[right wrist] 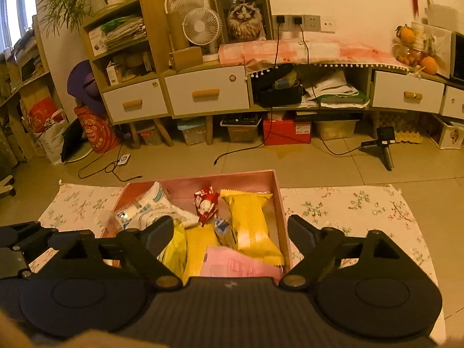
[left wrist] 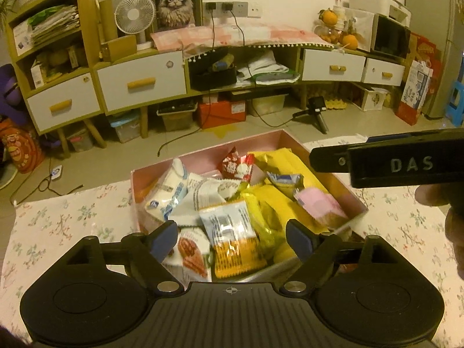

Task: Organize snacks
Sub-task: 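Move both open tools back over the last snacks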

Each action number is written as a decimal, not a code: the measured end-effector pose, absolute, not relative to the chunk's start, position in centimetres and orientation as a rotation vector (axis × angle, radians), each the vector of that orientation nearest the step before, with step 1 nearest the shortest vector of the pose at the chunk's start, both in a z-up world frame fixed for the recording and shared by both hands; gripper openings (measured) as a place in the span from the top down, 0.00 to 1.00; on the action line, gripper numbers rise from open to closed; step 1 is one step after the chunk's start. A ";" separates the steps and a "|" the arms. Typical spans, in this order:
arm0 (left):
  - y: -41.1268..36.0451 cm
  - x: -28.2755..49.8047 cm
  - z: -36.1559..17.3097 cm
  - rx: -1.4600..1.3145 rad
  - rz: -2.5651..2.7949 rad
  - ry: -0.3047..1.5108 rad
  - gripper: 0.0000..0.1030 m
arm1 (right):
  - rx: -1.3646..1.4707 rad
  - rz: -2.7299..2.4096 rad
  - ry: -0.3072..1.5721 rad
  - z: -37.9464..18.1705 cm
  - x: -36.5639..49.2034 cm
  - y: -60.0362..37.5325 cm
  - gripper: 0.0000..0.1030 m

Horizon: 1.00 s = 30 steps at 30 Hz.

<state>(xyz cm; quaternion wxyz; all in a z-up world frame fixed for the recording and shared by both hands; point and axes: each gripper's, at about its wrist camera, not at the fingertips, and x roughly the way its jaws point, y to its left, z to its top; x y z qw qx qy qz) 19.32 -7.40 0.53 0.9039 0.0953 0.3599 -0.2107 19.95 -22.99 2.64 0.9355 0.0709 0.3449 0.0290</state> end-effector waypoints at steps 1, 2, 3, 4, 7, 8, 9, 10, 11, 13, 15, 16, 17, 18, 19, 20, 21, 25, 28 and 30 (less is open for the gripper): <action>-7.3 19.0 0.6 0.197 -0.436 0.745 0.19 | 0.140 0.060 0.708 2.7 19.7 -23.0 0.13; -7.2 18.6 0.6 0.197 -0.437 0.748 0.17 | 0.133 0.060 0.709 2.8 19.4 -22.9 0.12; -7.1 18.2 0.6 0.197 -0.437 0.750 0.16 | 0.123 0.061 0.709 2.9 19.0 -22.9 0.12; -7.0 17.8 0.6 0.200 -0.437 0.750 0.14 | 0.114 0.061 0.710 2.9 18.7 -22.8 0.10; -6.6 16.7 0.5 0.201 -0.436 0.760 0.13 | 0.088 0.061 0.713 3.1 17.7 -22.6 0.06; -6.5 16.3 0.4 0.198 -0.434 0.765 0.12 | 0.082 0.061 0.712 3.2 17.4 -22.6 0.04; -6.4 16.0 0.4 0.195 -0.432 0.771 0.12 | 0.078 0.060 0.712 3.2 17.1 -22.6 0.03; -6.2 15.5 0.4 0.195 -0.430 0.774 0.10 | 0.075 0.059 0.711 3.2 16.7 -22.6 0.02; -6.1 15.1 0.3 0.195 -0.429 0.774 0.09 | 0.074 0.057 0.710 3.3 16.4 -22.6 0.01; -5.8 14.3 0.3 0.196 -0.430 0.773 0.08 | 0.074 0.050 0.712 3.2 15.8 -22.6 0.00; -5.5 13.6 0.3 0.194 -0.432 0.779 0.07 | 0.078 0.043 0.715 3.1 15.2 -22.7 0.00; -5.3 13.4 0.2 0.192 -0.432 0.783 0.06 | 0.082 0.040 0.718 2.9 14.9 -22.8 0.00; -5.2 13.0 0.2 0.190 -0.432 0.789 0.06 | 0.084 0.037 0.723 2.7 14.6 -23.0 0.00; -5.0 12.7 0.1 0.189 -0.433 0.794 0.06 | 0.084 0.034 0.729 2.5 14.4 -23.0 0.00; -4.9 12.3 0.0 0.191 -0.432 0.797 0.06 | 0.084 0.031 0.734 2.3 14.0 -23.1 0.00; -4.7 12.0 0.0 0.194 -0.431 0.798 0.06 | 0.081 0.030 0.739 2.0 13.7 -23.1 0.00; -4.6 11.6 -0.1 0.198 -0.432 0.796 0.06 | 0.078 0.030 0.743 1.9 13.4 -23.0 0.00; -4.2 10.4 -0.6 0.203 -0.440 0.799 0.05 | 0.063 0.032 0.764 0.9 12.4 -22.7 0.00; -3.9 9.6 -1.3 0.200 -0.452 0.810 0.05 | 0.053 0.034 0.780 -0.1 11.7 -22.5 0.00; -3.7 9.2 -1.8 0.190 -0.456 0.820 0.05 | 0.047 0.031 0.787 -0.9 11.2 -22.3 0.00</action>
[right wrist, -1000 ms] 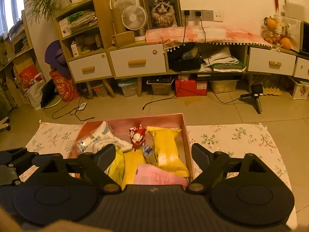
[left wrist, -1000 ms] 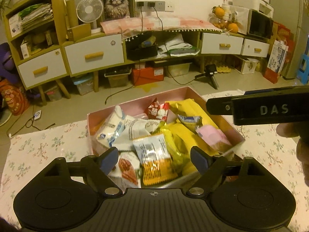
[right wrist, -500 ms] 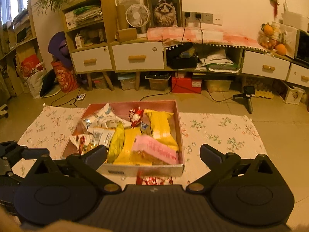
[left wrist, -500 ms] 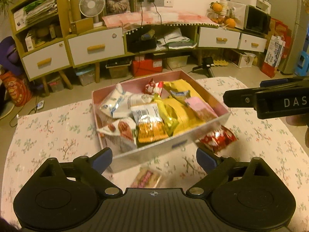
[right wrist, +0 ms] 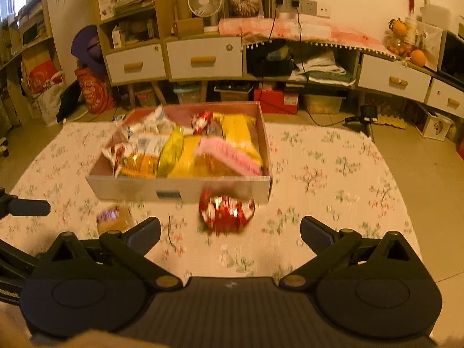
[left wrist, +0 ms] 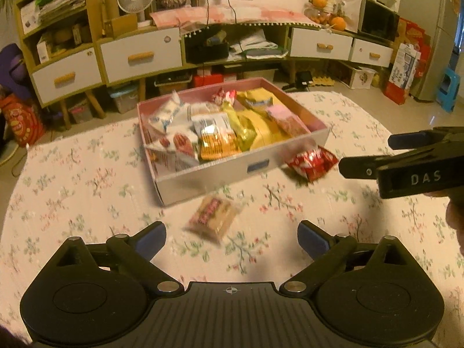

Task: Organize snacks
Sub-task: 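Move both open tools back over the last snacks, then grasp the brown square cake packet with the left tool while the right tool grasps the red foil packet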

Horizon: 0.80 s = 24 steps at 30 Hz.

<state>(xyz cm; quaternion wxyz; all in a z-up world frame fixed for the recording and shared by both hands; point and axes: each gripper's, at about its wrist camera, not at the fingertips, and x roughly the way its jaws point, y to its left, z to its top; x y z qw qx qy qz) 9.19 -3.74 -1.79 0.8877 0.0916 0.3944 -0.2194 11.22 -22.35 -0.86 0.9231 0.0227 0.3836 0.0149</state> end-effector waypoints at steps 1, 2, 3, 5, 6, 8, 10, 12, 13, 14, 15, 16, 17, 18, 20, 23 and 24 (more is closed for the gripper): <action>-3.7 9.1 -2.1 0.185 -0.457 0.823 0.05 | 0.040 0.029 0.795 -1.3 11.0 -22.3 0.00; -3.6 8.9 -2.4 0.181 -0.457 0.827 0.05 | 0.034 0.026 0.803 -1.8 10.9 -22.2 0.00; -3.4 8.7 -2.8 0.177 -0.456 0.828 0.05 | 0.025 0.023 0.813 -2.2 10.8 -22.2 0.00; -3.3 8.6 -3.4 0.172 -0.456 0.835 0.05 | 0.005 0.021 0.830 -2.9 10.5 -22.2 0.00; -3.2 8.5 -3.7 0.172 -0.453 0.840 0.05 | -0.005 0.017 0.836 -3.2 10.4 -22.2 0.00; -3.0 8.5 -4.5 0.165 -0.444 0.856 0.04 | -0.015 0.000 0.841 -3.7 10.2 -22.2 0.00; -2.7 8.5 -5.2 0.149 -0.436 0.870 0.04 | -0.013 -0.012 0.854 -4.4 10.0 -22.3 0.00; -2.5 8.5 -6.1 0.153 -0.430 0.873 0.04 | -0.021 -0.003 0.878 -5.2 9.9 -22.3 0.00; -2.5 8.5 -6.5 0.162 -0.430 0.871 0.04 | -0.029 0.001 0.888 -5.6 10.0 -22.2 0.00; -2.5 8.5 -7.0 0.175 -0.431 0.872 0.04 | -0.038 0.002 0.895 -5.9 9.9 -22.2 0.00; -2.4 8.5 -7.6 0.187 -0.433 0.879 0.04 | -0.044 0.001 0.899 -6.2 10.0 -22.2 0.00; -2.3 8.6 -8.1 0.187 -0.439 0.880 0.02 | -0.049 -0.004 0.903 -6.5 10.1 -22.2 0.00; -2.0 8.5 -8.2 0.166 -0.446 0.859 0.02 | -0.047 -0.008 0.906 -6.7 10.2 -22.3 0.00; -1.8 8.6 -8.4 0.159 -0.449 0.854 0.01 | -0.029 -0.004 0.894 -6.8 10.2 -22.4 0.00; -1.6 8.7 -8.6 0.159 -0.457 0.832 0.00 | 0.010 0.001 0.895 -7.0 10.5 -22.7 0.00; -1.7 8.9 -8.9 0.149 -0.460 0.786 0.00 | 0.035 -0.002 0.869 -7.2 10.8 -22.8 0.00; -1.8 9.1 -8.9 0.150 -0.464 0.775 0.00 | 0.034 0.001 0.854 -7.3 10.8 -22.8 0.00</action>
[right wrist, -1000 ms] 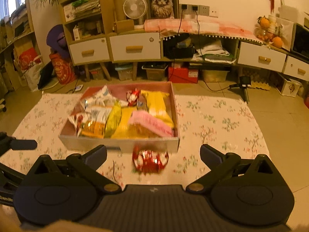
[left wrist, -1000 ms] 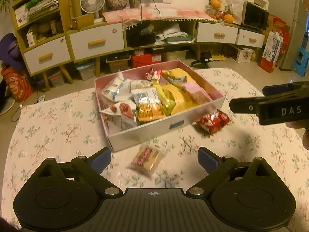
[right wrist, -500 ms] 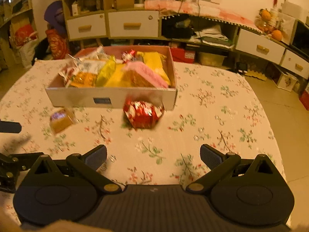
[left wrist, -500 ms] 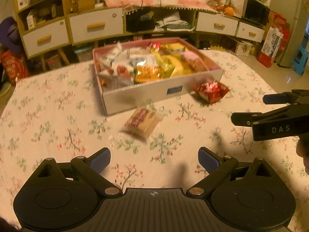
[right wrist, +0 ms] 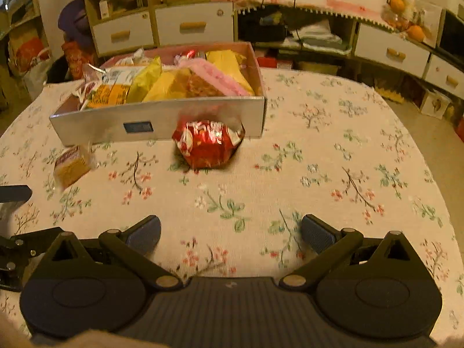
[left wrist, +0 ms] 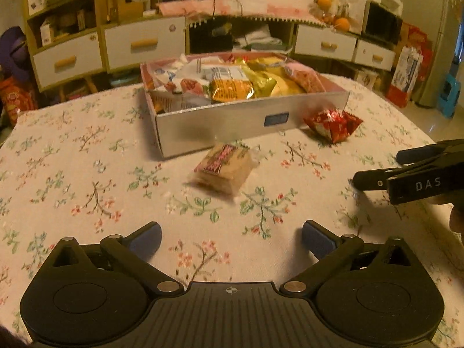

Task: Organize snacks
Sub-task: 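Grasp the brown square cake packet with the left tool while the right tool grasps the red foil packet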

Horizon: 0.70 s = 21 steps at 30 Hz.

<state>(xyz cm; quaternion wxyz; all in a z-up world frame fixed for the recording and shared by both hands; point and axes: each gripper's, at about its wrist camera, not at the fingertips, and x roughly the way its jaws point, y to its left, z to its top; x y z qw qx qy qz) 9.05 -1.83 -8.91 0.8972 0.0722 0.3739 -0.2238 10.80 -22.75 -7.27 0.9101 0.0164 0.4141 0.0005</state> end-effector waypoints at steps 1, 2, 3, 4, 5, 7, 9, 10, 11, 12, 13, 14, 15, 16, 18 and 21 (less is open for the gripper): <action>-2.0 9.2 -9.0 0.148 -0.466 0.764 0.00 | 0.033 0.003 0.836 -7.4 10.9 -22.7 0.00; -2.1 9.5 -9.0 0.145 -0.465 0.755 0.00 | 0.032 0.004 0.823 -7.5 11.0 -22.7 0.00; -2.2 9.8 -9.1 0.144 -0.466 0.744 0.00 | 0.032 0.004 0.812 -7.5 11.1 -22.6 0.00; -2.3 10.0 -9.1 0.143 -0.468 0.738 0.00 | 0.033 0.003 0.806 -7.6 11.4 -22.6 0.00; -2.4 10.2 -9.2 0.141 -0.467 0.731 0.00 | 0.033 0.003 0.802 -7.6 11.6 -22.5 0.00; -2.7 10.7 -9.3 0.140 -0.466 0.717 0.00 | 0.036 -0.002 0.795 -7.6 12.1 -22.5 0.00; -3.0 11.2 -9.4 0.135 -0.462 0.706 0.00 | 0.037 -0.006 0.790 -7.6 12.6 -22.5 0.00; -3.1 11.3 -9.5 0.134 -0.461 0.701 0.00 | 0.038 -0.011 0.787 -7.7 12.8 -22.4 0.00; -3.3 11.5 -9.5 0.135 -0.462 0.696 0.01 | 0.039 -0.015 0.785 -7.7 12.9 -22.3 0.00; -3.3 11.6 -9.5 0.135 -0.462 0.691 0.01 | 0.038 -0.015 0.784 -7.7 13.1 -22.3 0.00; -3.5 11.6 -9.5 0.135 -0.463 0.687 0.02 | 0.036 -0.013 0.785 -7.7 13.3 -22.2 0.00; -3.5 11.8 -9.4 0.135 -0.465 0.684 0.04 | 0.036 -0.012 0.786 -7.7 13.5 -22.3 0.00; -3.6 11.8 -9.4 0.133 -0.464 0.680 0.06 | 0.036 -0.012 0.787 -7.6 13.6 -22.2 0.00; -3.7 12.0 -9.4 0.129 -0.461 0.678 0.08 | 0.034 -0.011 0.787 -7.6 13.7 -22.2 0.00; -3.8 12.1 -9.4 0.121 -0.452 0.674 0.12 | 0.031 -0.012 0.787 -7.6 14.0 -22.2 0.00; -4.0 12.3 -9.2 0.111 -0.441 0.672 0.19 | 0.032 -0.017 0.786 -7.6 14.4 -22.2 0.00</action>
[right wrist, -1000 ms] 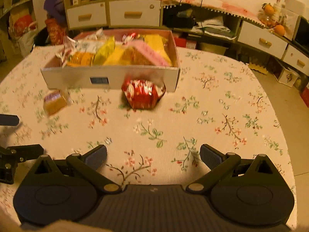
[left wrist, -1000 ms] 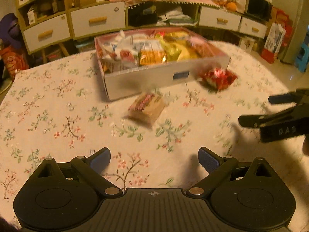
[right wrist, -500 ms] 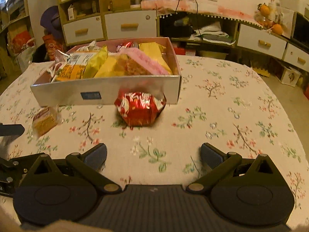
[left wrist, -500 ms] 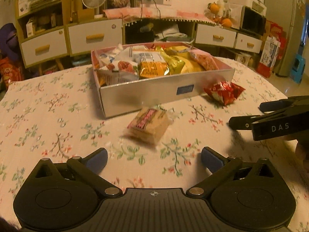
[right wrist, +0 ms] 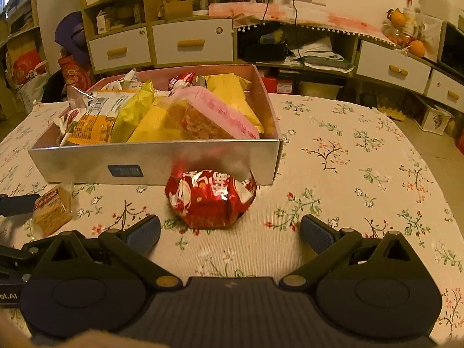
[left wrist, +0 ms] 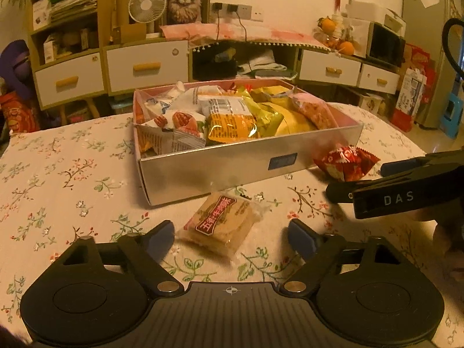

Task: Organize snacks
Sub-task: 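Grasp the brown square cake packet with the left tool while the right tool grasps the red foil packet, then carry the cake packet and red foil packet into the pink box and open both tools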

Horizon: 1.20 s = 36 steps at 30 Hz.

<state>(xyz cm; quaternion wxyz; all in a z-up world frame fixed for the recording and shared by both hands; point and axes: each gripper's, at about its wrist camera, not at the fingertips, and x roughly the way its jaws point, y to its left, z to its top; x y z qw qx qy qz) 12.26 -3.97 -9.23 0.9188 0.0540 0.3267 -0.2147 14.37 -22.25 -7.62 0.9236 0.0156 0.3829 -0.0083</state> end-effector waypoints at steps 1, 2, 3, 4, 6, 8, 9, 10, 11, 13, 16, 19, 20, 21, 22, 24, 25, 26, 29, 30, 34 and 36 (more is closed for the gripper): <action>-4.0 12.2 -9.2 0.109 -0.440 0.670 0.23 | 0.032 -0.019 0.782 -7.6 14.4 -22.3 0.00; -4.0 12.2 -9.2 0.107 -0.440 0.669 0.26 | 0.031 -0.021 0.779 -7.7 14.4 -22.2 0.01; -4.1 12.2 -9.1 0.106 -0.441 0.669 0.27 | 0.027 -0.022 0.778 -7.6 14.4 -22.2 0.01; -4.1 12.2 -9.1 0.105 -0.441 0.669 0.31 | 0.026 -0.022 0.776 -7.6 14.4 -22.2 0.03; -4.1 12.2 -9.0 0.102 -0.441 0.672 0.36 | 0.026 -0.018 0.773 -7.5 14.4 -22.1 0.09; -4.2 12.1 -8.9 0.103 -0.443 0.672 0.42 | 0.020 -0.017 0.769 -7.3 14.5 -22.0 0.17; -4.2 12.1 -8.9 0.104 -0.445 0.673 0.43 | 0.014 -0.021 0.765 -7.2 14.5 -21.9 0.19; -4.2 12.1 -8.8 0.104 -0.444 0.675 0.44 | 0.010 -0.024 0.762 -7.1 14.5 -21.9 0.23; -4.2 12.1 -8.8 0.103 -0.444 0.678 0.46 | 0.010 -0.027 0.760 -7.1 14.5 -21.9 0.27; -4.3 12.1 -8.7 0.099 -0.444 0.685 0.49 | 0.015 -0.028 0.758 -7.0 14.7 -21.9 0.31; -4.3 12.0 -8.6 0.102 -0.446 0.687 0.53 | 0.014 -0.033 0.752 -6.9 14.7 -21.8 0.39; -4.4 12.0 -8.5 0.107 -0.445 0.692 0.55 | 0.015 -0.022 0.751 -6.8 14.7 -21.8 0.52; -4.4 12.0 -8.4 0.110 -0.445 0.694 0.59 | 0.016 -0.019 0.751 -6.7 14.7 -21.8 0.54; -4.4 11.9 -8.4 0.110 -0.446 0.696 0.60 | 0.017 -0.017 0.750 -6.7 14.7 -21.8 0.54; -4.4 11.9 -8.3 0.108 -0.445 0.699 0.60 | 0.015 -0.014 0.751 -6.7 14.6 -21.9 0.55; -4.3 11.9 -8.3 0.107 -0.447 0.705 0.61 | 0.013 -0.004 0.754 -6.7 14.6 -21.9 0.58; -4.3 11.9 -8.2 0.107 -0.447 0.706 0.61 | 0.014 0.000 0.755 -6.6 14.5 -22.0 0.62; -4.2 11.8 -8.2 0.107 -0.446 0.707 0.61 | 0.018 0.005 0.758 -6.6 14.5 -22.1 0.70; -4.2 11.8 -8.1 0.116 -0.436 0.708 0.63 | 0.035 0.015 0.765 -6.4 14.5 -22.3 0.74; -4.2 11.8 -8.1 0.115 -0.435 0.710 0.63 | 0.035 0.018 0.766 -6.4 14.4 -22.3 0.74; -4.1 11.8 -8.0 0.105 -0.428 0.718 0.63 | 0.040 0.033 0.771 -6.3 14.2 -22.4 0.80; -4.1 11.8 -8.0 0.106 -0.426 0.719 0.63 | 0.045 0.042 0.776 -6.2 14.1 -22.5 0.87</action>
